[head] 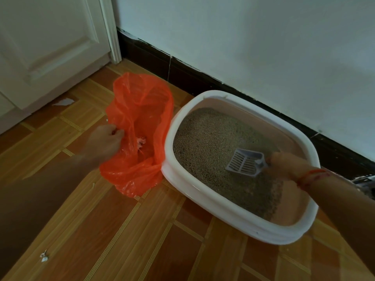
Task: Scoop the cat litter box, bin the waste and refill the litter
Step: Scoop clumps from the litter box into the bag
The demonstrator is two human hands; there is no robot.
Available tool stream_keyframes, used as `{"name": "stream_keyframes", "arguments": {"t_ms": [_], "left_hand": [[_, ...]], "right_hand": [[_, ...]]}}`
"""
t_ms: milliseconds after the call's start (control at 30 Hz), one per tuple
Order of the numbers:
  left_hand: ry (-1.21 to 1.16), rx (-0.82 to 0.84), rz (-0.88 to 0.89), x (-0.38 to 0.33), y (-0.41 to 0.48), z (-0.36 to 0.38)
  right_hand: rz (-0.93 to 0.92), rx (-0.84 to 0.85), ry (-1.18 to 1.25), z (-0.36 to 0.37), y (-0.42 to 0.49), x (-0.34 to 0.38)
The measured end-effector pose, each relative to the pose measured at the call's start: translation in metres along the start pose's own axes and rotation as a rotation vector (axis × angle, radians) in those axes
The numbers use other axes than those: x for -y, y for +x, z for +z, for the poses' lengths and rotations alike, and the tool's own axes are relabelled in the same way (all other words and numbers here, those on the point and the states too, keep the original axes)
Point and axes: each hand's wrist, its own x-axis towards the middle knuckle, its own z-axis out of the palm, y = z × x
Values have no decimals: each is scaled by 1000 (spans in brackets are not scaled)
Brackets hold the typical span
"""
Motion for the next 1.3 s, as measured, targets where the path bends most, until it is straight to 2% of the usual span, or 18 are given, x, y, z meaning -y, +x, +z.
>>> {"name": "stream_keyframes", "arguments": {"t_ms": [267,733,1033,1300], "left_hand": [[47,4,15,5,5,8],[101,-14,-14,17,9,14],[84,-24,-20,17,12,17],[42,-7,-10,17,9,11]], "right_hand": [[-43,-42,75,18,15,13],[-143,-143,526,39,55,60],[-162,-276,756,36,57,98],[-139,-336,913,48,47,91]]}}
